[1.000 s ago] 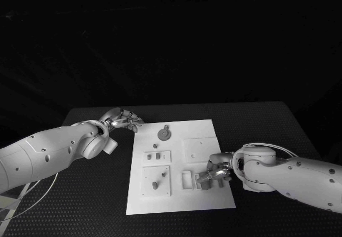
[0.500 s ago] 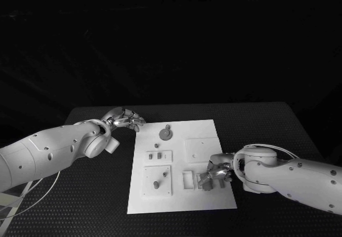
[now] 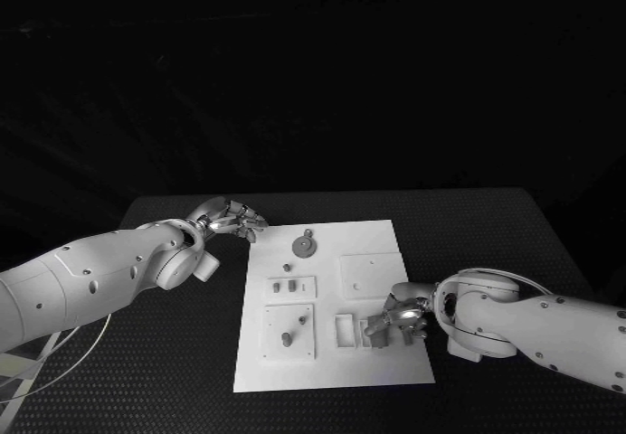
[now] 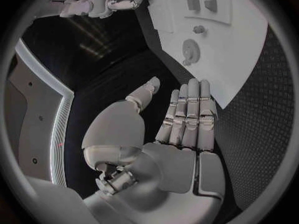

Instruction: Assemble the parts on the task board

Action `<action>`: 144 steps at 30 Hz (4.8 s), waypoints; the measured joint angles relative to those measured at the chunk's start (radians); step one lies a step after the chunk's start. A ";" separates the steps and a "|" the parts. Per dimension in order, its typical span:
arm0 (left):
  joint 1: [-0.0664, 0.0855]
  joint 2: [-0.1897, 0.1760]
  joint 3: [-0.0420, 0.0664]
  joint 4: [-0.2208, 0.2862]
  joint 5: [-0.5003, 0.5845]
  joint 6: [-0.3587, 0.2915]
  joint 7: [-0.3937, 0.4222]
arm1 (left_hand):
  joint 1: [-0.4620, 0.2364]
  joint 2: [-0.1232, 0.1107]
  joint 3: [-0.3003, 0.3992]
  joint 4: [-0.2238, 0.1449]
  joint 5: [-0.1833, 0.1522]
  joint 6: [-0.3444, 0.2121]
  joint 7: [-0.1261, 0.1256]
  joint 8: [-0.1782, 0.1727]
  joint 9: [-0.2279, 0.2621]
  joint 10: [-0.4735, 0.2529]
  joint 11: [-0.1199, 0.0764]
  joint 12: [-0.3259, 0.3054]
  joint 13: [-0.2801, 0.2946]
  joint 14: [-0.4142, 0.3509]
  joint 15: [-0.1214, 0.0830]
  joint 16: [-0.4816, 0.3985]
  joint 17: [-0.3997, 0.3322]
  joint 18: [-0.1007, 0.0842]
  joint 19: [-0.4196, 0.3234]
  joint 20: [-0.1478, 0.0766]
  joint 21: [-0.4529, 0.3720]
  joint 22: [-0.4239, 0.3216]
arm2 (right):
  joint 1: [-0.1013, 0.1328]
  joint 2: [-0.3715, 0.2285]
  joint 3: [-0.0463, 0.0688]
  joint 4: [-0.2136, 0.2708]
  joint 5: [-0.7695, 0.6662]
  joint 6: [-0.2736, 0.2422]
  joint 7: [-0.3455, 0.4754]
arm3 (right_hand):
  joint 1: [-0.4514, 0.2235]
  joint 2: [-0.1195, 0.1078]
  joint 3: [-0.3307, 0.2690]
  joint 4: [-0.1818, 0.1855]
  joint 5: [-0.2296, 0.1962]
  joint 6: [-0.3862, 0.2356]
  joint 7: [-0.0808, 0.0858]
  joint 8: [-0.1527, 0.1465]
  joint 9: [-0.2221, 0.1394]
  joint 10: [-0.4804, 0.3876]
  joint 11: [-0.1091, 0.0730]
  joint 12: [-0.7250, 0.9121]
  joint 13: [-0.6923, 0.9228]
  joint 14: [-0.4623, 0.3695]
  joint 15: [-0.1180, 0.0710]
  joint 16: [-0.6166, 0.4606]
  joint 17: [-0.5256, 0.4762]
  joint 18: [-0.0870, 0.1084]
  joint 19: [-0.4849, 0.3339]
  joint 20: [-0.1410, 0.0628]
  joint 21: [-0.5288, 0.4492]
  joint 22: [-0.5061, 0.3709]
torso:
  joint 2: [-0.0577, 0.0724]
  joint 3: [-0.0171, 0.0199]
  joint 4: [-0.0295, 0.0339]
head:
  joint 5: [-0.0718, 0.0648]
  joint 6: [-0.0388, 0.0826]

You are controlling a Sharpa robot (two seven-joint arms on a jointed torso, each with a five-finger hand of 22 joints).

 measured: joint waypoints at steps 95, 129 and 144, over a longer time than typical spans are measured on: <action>0.000 -0.005 0.000 0.005 0.000 0.006 -0.006 | 0.000 0.000 0.000 0.000 0.000 0.000 0.000 0.004 -0.001 0.000 0.000 0.004 -0.002 0.000 0.000 -0.004 0.005 0.000 0.000 0.000 0.004 0.000 | 0.010 0.118 -0.001 -0.042 0.150 -0.012 -0.028 | -0.141 -0.104 0.095 0.004 0.000 0.005 -0.003 -0.022 0.019 -0.032 0.002 -0.030 -0.030 -0.024 -0.001 -0.023 -0.037 0.003 0.003 0.003 -0.023 0.000 | 0.000 0.0009 -0.0013 | 0.031 -0.018; 0.000 -0.005 0.000 0.005 0.000 0.005 -0.007 | 0.000 0.000 -0.003 -0.003 0.000 0.000 0.000 0.004 -0.001 0.000 0.000 0.004 -0.003 0.000 0.000 -0.004 0.006 0.000 0.000 0.000 0.004 0.000 | 0.016 0.068 -0.001 -0.009 0.129 -0.039 -0.010 | -0.150 -0.156 0.141 0.020 0.000 -0.001 -0.001 -0.036 0.026 -0.040 0.003 -0.034 -0.033 -0.032 0.000 -0.027 -0.040 0.003 0.005 0.001 -0.027 0.000 | -0.001 0.0012 -0.0016 | 0.034 -0.017; 0.000 -0.005 0.000 0.005 0.000 0.005 -0.006 | -0.004 0.004 -0.003 -0.003 0.000 0.000 0.000 0.004 -0.001 0.000 0.000 0.003 -0.003 0.000 0.000 -0.004 0.006 0.000 0.000 0.000 0.004 0.000 | 0.117 -0.021 0.016 0.033 0.067 -0.015 -0.015 | -0.137 -0.143 0.153 0.007 0.000 0.007 -0.001 -0.029 0.036 -0.020 -0.003 -0.011 -0.008 -0.011 -0.006 -0.022 -0.003 0.003 0.018 -0.004 -0.027 0.000 | 0.000 0.0012 -0.0044 | 0.013 0.002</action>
